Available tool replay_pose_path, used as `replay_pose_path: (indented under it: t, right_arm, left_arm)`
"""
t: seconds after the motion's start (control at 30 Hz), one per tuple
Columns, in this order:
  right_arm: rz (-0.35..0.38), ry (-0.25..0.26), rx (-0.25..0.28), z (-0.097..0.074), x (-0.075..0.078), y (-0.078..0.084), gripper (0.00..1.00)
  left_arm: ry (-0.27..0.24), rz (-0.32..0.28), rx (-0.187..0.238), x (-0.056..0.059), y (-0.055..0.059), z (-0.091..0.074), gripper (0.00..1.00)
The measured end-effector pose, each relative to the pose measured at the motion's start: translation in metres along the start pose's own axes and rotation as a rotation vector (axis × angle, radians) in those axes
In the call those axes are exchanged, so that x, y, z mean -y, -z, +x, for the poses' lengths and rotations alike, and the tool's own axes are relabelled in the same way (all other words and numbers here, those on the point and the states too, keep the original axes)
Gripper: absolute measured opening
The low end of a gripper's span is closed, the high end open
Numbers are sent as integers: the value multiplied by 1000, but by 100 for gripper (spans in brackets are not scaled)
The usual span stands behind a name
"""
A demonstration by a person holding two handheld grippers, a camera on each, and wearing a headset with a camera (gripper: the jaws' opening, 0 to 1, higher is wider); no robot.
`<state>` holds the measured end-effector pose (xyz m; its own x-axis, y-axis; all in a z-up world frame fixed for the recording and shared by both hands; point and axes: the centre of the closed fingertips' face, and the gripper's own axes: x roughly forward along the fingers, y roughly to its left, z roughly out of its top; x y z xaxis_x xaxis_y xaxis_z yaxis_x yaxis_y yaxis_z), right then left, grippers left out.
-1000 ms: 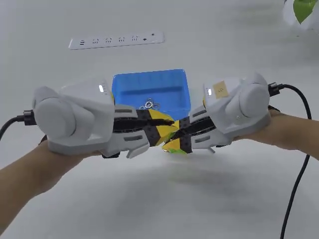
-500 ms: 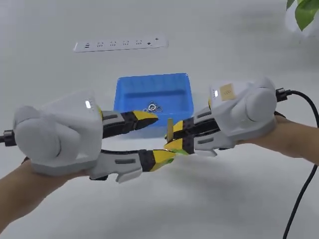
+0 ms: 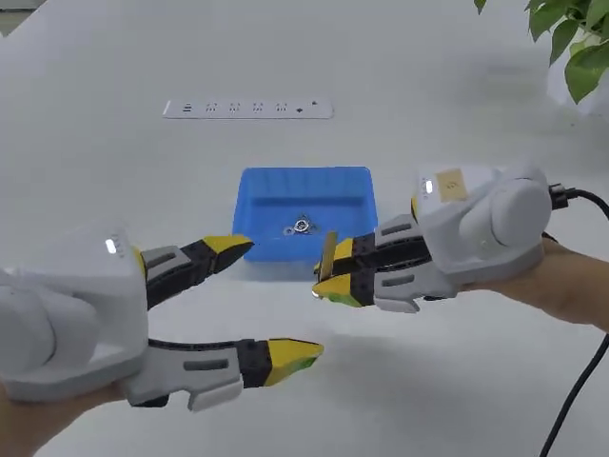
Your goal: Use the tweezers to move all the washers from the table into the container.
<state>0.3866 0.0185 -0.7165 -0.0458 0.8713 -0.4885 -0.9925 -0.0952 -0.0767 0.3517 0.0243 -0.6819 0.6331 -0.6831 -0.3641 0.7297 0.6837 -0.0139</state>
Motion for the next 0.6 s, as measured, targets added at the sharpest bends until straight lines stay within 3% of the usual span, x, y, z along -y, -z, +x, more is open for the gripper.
replay_pose_path:
  t: [0.33,0.6]
  right_arm:
    - [-21,14,15,-6,10,-22,11]
    - [-47,39,27,-12,30,-40,11]
  left_arm:
    - [-60,-55,1,0,13,-23,92]
    - [-101,-99,21,-3,20,-35,98]
